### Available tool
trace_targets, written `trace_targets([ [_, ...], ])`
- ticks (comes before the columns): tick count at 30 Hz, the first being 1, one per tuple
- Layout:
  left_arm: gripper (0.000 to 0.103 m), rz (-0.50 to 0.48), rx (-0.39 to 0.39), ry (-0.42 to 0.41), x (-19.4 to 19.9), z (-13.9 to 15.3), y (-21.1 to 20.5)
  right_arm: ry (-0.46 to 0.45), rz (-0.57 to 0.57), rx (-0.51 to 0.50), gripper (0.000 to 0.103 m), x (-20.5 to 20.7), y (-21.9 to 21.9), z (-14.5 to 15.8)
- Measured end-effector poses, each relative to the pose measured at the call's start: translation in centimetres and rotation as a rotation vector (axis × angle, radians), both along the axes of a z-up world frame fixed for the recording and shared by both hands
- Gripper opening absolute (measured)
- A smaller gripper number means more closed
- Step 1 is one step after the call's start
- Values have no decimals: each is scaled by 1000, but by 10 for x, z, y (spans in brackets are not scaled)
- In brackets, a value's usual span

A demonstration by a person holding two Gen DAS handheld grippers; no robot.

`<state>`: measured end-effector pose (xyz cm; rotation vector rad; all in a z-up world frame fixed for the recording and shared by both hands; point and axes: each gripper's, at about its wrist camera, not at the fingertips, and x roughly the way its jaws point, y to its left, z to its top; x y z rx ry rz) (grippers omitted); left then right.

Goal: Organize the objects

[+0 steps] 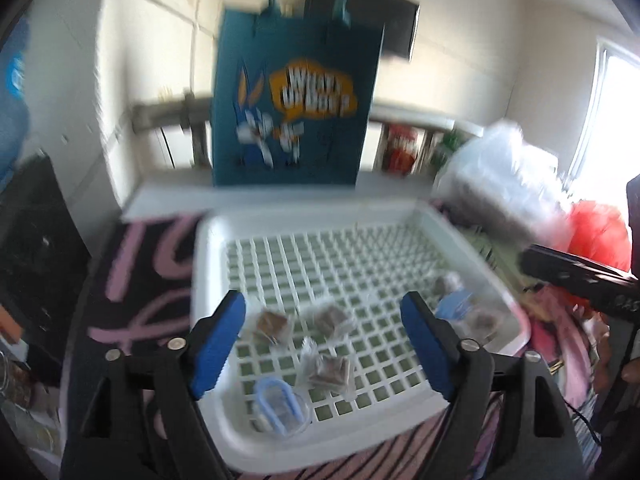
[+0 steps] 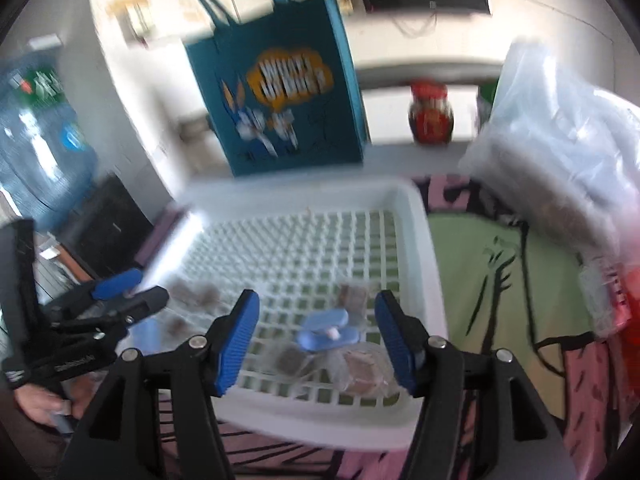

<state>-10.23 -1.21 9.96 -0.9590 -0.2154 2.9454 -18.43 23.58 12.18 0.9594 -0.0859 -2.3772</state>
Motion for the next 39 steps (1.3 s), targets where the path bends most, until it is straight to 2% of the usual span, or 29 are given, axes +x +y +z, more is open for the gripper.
trace_targets([
  [2,86,7,21,68,21,22,-6,63,6,-41,61,20,15,28],
  [6,97,45,18,218,73,56,-16,191,12,-108,73,71,45,81],
  [9,100,58,15,262,99,63,-20,276,23,-150,78,111,63,110],
  [12,101,55,12,233,115,52,-19,319,39,-177,88,136,71,118],
  [15,101,56,11,163,118,28,-14,293,65,-138,88,144,64,102],
  [20,101,64,-26,0,109,-22,2,175,55,-7,88,135,33,37],
  [26,101,53,-63,-124,93,-59,14,61,49,117,88,118,3,-28],
  [32,101,56,-84,-186,86,-78,21,33,31,182,88,112,-6,-50],
  [39,101,40,-96,-241,78,-87,26,-9,3,227,88,101,-10,-68],
])
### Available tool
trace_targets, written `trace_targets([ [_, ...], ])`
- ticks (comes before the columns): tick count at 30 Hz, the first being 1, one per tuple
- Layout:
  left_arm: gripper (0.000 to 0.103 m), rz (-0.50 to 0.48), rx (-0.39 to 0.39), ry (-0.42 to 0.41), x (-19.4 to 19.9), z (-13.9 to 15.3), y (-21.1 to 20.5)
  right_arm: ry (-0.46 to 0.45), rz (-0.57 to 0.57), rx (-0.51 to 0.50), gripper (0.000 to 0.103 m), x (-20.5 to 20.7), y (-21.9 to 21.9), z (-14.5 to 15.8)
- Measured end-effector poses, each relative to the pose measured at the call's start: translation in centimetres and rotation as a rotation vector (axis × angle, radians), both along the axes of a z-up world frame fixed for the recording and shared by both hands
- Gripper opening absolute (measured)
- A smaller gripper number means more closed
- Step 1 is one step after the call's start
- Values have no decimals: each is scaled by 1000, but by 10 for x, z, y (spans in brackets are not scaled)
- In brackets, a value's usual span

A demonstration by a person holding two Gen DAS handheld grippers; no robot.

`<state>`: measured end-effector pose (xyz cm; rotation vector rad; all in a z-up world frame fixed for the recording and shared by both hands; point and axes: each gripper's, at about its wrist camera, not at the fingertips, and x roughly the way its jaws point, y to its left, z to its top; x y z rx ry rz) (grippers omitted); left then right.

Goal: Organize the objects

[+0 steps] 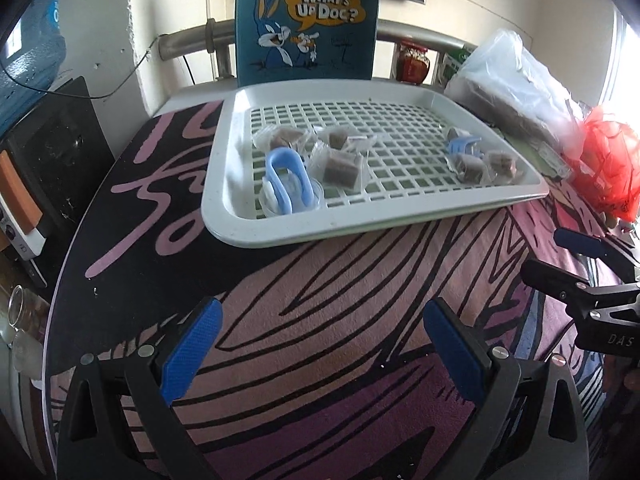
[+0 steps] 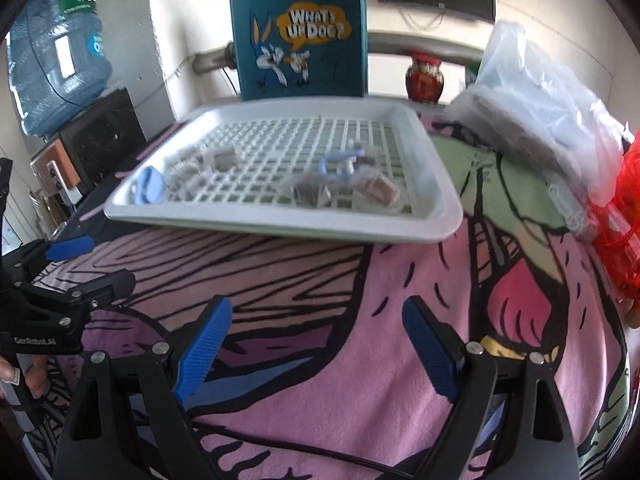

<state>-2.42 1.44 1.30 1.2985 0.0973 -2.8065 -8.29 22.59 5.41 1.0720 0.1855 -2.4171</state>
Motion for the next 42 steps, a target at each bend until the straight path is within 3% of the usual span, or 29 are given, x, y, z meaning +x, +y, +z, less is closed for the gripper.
trace_targets([
  [12,101,4,-10,-57,-7,-9,1,-69,-27,55,88,-9,-3,-12],
  [22,103,14,-47,-77,-9,-12,4,-62,-31,100,89,-9,-10,-13],
  [42,103,16,-44,-79,-11,-13,5,-74,-26,108,101,-9,-13,-15],
])
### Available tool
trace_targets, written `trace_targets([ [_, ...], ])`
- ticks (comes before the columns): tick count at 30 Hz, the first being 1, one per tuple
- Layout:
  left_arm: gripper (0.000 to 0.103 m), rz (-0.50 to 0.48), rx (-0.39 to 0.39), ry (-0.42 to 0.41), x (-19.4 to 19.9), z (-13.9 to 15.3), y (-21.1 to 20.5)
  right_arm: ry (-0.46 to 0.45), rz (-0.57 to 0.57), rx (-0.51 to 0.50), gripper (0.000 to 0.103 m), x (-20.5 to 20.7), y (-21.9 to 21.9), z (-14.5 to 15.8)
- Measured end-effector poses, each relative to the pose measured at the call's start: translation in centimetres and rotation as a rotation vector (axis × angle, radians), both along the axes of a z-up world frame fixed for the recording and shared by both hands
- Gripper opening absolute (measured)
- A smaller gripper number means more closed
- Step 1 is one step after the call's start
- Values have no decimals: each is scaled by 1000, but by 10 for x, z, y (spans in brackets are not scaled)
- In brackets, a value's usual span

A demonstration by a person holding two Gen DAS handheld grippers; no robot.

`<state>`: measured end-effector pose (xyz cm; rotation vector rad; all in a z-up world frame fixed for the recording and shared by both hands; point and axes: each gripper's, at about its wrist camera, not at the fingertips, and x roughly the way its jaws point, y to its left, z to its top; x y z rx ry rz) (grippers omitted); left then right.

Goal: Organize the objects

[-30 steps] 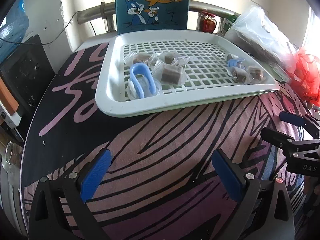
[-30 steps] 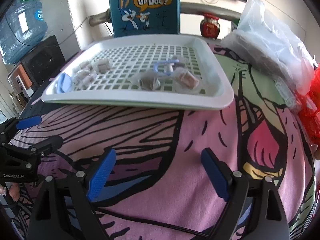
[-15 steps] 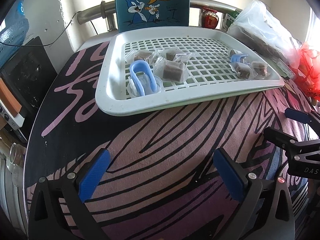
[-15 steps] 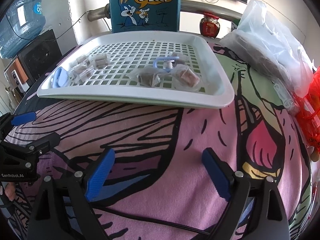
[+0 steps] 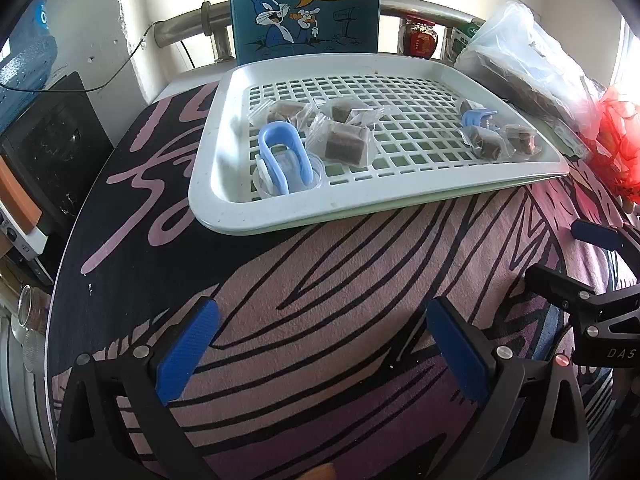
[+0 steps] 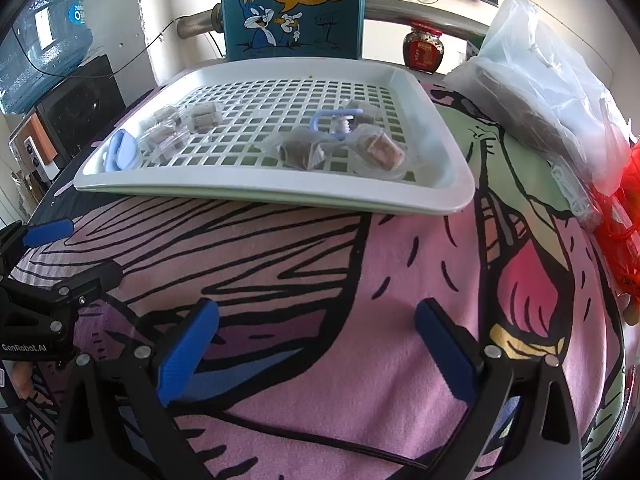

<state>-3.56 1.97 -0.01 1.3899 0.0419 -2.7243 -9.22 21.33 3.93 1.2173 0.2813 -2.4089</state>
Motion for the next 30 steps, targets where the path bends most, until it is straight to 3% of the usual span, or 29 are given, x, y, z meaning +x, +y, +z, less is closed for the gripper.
trace_targets([
  [30,103,24,3,0,5,0,-6,-5,-34,2,103,1,-3,-1],
])
